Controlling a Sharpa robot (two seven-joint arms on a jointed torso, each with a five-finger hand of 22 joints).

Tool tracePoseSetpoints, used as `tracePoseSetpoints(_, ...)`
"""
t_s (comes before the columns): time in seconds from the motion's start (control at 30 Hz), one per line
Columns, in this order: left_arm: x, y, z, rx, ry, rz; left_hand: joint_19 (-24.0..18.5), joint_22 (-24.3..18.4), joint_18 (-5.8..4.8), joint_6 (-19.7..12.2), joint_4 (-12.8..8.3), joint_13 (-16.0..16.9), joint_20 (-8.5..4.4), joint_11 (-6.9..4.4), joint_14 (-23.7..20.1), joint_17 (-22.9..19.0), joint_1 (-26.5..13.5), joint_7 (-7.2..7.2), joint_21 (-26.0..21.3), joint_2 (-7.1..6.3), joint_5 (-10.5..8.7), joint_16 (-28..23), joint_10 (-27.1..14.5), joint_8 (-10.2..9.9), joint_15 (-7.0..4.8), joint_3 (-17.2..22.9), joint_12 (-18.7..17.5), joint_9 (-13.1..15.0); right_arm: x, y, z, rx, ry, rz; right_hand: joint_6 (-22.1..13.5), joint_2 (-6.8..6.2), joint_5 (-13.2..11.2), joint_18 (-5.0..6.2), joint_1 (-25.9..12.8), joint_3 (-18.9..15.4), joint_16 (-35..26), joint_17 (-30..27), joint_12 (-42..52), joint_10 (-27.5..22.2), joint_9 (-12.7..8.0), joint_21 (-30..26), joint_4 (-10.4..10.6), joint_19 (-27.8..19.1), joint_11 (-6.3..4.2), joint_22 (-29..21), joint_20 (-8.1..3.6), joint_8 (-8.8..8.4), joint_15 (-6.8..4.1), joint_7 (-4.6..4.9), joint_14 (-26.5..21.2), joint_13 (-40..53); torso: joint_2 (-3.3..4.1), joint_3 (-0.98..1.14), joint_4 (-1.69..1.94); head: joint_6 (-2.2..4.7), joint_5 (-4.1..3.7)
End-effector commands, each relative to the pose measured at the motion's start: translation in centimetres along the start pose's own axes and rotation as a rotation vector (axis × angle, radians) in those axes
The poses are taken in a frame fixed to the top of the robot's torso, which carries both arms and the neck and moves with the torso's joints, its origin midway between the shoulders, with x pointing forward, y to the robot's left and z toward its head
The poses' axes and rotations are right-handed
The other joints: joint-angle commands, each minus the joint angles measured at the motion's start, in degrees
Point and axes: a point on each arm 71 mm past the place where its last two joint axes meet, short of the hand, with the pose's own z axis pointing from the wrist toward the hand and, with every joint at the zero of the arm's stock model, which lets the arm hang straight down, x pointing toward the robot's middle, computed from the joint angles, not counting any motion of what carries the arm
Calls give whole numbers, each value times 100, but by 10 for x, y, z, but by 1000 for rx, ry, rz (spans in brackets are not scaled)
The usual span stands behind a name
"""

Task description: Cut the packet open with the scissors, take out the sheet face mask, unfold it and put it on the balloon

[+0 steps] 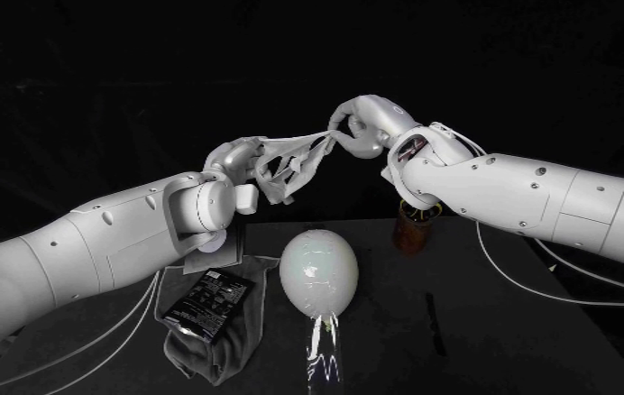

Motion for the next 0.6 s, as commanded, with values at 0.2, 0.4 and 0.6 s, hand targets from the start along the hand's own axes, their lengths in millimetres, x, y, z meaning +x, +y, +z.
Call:
tracePoseSetpoints(0.2, 3, -1, 1, 2, 24, 21, 322, 15, -46, -9, -21, 11, -30, -1, -78, -115, -60, 12, 40, -16, 14, -84, -59, 9, 0, 21, 29, 2213, 2, 7, 7, -106, 43, -99, 25, 12, 16, -87, 13, 27, 24, 1507, 28, 114, 3, 27, 0, 78, -3, 1170, 9, 218, -30, -2, 609, 606, -2, 0, -1, -2, -21)
tracePoseSetpoints(0.4, 3, -7, 1, 79, 10, 59, -95, -1467, 110, 343, -167, -132, 54, 86, -554, -680, -13, 92, -1166, -152, 5, -739, -273, -109, 103, 145, -227, 1968, 4, 13, 4, -118, 69, -90, 25, 12, 16, -88, 11, 26, 24, 1507, 31, 115, 2, 30, 2, 79, -2, 1171, 9, 218, -29, -2, 609, 609, -2, 3, -1, 0, -31)
tracePoseSetpoints(0.6, 3, -11, 0, 138, 1, 135, -1091, -1868, 72, 1457, -751, -352, 239, 203, -1719, -822, 180, 170, -1874, -746, 69, -1237, -359, -763, 314, 30, -539, 1252, 2, 13, 0, -85, 66, -51, 26, 12, 16, -88, 10, 25, 24, 1507, 29, 115, 1, 31, 4, 79, -2, 1171, 9, 218, -28, -2, 609, 608, -8, 4, 2, 14, -33)
